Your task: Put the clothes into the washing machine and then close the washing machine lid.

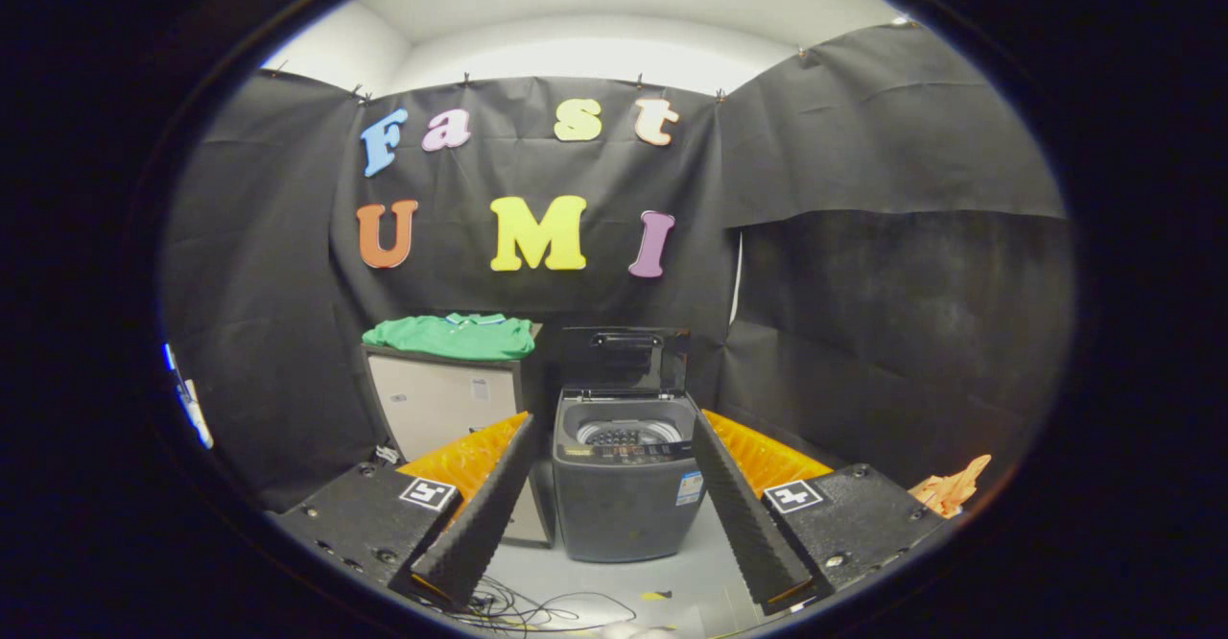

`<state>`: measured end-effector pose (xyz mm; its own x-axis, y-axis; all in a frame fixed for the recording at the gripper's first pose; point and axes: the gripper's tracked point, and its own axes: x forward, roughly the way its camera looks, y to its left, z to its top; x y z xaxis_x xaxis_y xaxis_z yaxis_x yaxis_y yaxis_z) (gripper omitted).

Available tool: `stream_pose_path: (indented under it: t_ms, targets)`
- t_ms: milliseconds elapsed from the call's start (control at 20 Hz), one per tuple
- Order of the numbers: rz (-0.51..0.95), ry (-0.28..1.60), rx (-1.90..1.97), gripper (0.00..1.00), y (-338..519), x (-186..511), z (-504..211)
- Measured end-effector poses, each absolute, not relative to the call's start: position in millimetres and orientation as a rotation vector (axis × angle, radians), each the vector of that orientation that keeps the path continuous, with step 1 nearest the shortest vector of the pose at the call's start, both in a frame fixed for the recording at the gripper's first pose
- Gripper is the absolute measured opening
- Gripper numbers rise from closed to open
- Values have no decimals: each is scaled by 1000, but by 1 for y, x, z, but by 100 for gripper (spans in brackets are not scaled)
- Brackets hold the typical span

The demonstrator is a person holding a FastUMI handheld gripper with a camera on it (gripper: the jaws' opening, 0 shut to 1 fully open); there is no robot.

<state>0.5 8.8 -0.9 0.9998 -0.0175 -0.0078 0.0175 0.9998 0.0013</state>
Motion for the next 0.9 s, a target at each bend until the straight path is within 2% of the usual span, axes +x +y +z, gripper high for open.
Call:
stream_pose_path:
  t_ms: [550,900]
  targets:
    - [-65,3,30,100,4,24,16]
    - [-65,-1,38,100,8,88,50]
